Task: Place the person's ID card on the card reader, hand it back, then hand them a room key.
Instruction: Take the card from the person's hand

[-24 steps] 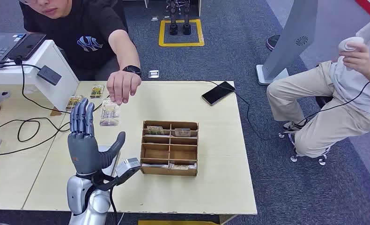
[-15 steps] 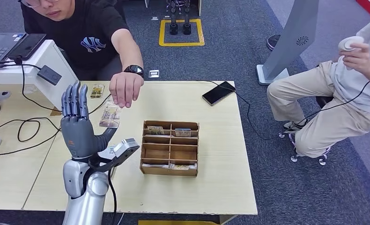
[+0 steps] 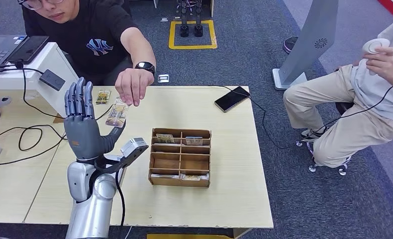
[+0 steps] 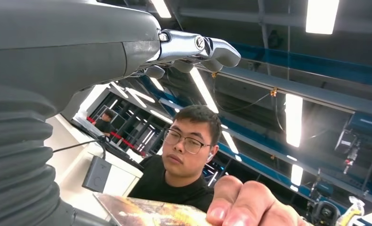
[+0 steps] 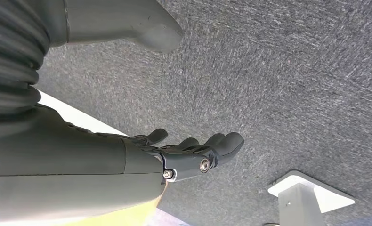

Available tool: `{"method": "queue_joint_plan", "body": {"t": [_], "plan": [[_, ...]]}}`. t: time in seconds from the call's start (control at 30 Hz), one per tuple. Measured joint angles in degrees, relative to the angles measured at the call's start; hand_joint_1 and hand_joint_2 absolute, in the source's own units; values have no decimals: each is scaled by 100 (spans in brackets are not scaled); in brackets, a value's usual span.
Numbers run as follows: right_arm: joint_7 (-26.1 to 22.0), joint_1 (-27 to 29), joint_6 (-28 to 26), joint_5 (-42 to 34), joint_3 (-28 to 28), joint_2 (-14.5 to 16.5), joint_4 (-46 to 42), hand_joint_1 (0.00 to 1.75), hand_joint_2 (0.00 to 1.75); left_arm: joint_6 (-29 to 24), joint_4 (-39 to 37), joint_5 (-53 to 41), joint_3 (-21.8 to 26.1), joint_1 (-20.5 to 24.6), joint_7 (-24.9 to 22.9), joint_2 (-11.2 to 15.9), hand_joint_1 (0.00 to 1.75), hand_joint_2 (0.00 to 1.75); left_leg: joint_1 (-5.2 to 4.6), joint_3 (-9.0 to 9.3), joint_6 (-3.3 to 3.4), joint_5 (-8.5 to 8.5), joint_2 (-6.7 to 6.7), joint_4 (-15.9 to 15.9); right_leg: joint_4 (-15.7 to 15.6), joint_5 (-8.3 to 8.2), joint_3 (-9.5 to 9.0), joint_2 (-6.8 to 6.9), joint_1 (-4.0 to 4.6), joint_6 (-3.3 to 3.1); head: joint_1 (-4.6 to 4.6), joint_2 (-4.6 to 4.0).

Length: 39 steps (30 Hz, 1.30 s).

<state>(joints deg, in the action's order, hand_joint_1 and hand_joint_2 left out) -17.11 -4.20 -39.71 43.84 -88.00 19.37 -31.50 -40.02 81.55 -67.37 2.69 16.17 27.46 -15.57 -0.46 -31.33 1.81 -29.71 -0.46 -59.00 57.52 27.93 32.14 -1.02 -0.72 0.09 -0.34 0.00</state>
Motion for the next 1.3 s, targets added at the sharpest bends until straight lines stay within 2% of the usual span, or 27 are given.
{"method": "queue_joint_plan", "body": {"t": [0.67,1.03,1.3], "plan": [[8,-16,0,-137,0,0,0,0,175,-7,59,297,0,-4,366,-8,175,175,0,0,0,0,-3,0,0,0,-2,4,0,0,0,0],[17,-17,0,-137,0,0,-2,0,175,-7,339,589,11,-24,750,-7,175,175,0,-3,0,0,-8,0,1,0,-5,8,0,0,-1,0],[155,-17,0,-292,0,0,-43,0,175,-7,590,555,436,-135,780,5,175,175,1,-2,0,0,-10,0,1,0,-5,10,0,0,0,0]]}}
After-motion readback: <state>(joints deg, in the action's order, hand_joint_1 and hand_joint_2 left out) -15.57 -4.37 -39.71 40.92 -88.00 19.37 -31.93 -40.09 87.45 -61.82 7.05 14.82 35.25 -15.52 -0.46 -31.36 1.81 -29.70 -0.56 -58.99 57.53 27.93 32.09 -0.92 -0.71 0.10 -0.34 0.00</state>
